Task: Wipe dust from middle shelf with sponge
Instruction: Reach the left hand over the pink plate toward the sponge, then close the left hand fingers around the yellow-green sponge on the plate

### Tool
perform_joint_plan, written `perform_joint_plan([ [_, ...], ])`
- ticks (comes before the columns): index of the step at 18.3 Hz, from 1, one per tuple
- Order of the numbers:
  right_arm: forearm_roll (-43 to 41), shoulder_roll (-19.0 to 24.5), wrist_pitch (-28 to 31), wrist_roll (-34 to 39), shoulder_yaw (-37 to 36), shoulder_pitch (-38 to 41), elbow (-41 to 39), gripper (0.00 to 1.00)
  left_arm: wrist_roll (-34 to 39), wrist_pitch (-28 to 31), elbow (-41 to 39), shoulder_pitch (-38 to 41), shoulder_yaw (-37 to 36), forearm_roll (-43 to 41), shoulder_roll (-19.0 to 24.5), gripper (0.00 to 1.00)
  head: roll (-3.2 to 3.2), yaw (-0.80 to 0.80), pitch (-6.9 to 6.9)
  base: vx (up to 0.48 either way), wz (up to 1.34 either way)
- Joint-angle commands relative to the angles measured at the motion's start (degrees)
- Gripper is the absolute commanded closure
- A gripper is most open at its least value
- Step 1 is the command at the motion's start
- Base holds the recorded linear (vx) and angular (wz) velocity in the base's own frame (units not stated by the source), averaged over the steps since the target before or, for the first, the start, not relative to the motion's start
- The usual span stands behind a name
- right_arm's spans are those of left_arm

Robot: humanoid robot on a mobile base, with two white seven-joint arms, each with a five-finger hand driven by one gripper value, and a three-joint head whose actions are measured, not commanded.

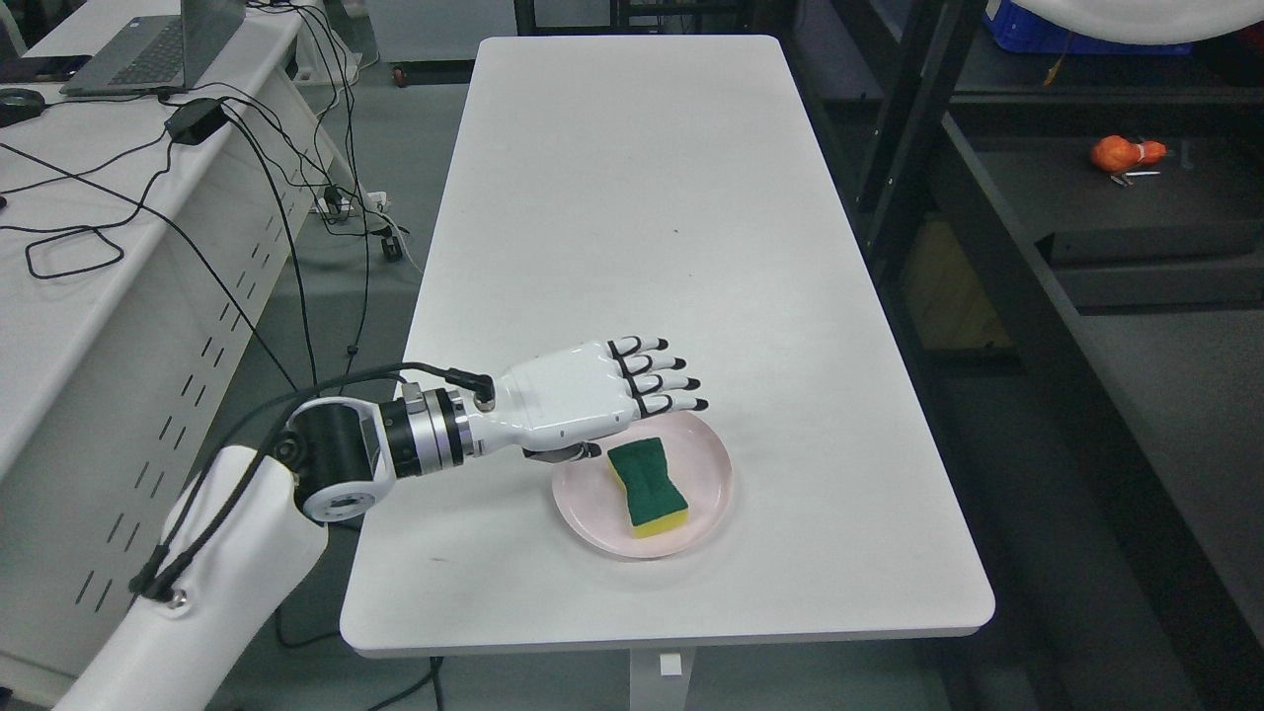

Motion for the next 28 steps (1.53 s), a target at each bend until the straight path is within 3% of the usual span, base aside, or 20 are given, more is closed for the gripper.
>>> perform_joint_plan([
  [1, 0.00, -1.00, 4.18, -0.05, 0.00, 0.00, -1.00, 0.00, -0.04, 0.29, 5.87, -0.54, -9.92, -4.81, -5.90, 0.08, 0.00, 0.00, 0.00, 0.000, 0.00],
  [7, 0.00, -1.00, 4.18, -0.05, 0.00, 0.00, -1.00, 0.00, -0.65, 2.13, 3.25, -2.12, -6.23, -5.79, -7.31, 0.08, 0.00, 0.00, 0.00, 0.000, 0.00],
  [15, 0.00, -1.00, 4.18, -0.05, 0.00, 0.00, -1.00, 0.00, -11.27, 1.52, -6.69, -3.08, -4.91, -8.78, -4.58, 0.09, 0.00, 0.00, 0.00, 0.000, 0.00],
  [19, 0.00, -1.00, 4.18, -0.05, 0.00, 0.00, -1.00, 0.00, -12.61, 1.52, -10.38, -5.20, -1.92, -9.30, -4.58, 0.09, 0.00, 0.00, 0.00, 0.000, 0.00],
  [24, 0.00, -1.00, 4.18, -0.05, 0.00, 0.00, -1.00, 0.00, -12.61, 1.25, -10.04, -2.92, -6.38, -9.22, -0.63, 0.09, 0.00, 0.00, 0.00, 0.000, 0.00],
  [28, 0.00, -1.00, 4.18, -0.05, 0.00, 0.00, -1.00, 0.00, -12.61, 1.25, -7.67, -2.65, -9.03, -9.83, -0.54, 0.14, 0.00, 0.00, 0.00, 0.000, 0.00],
])
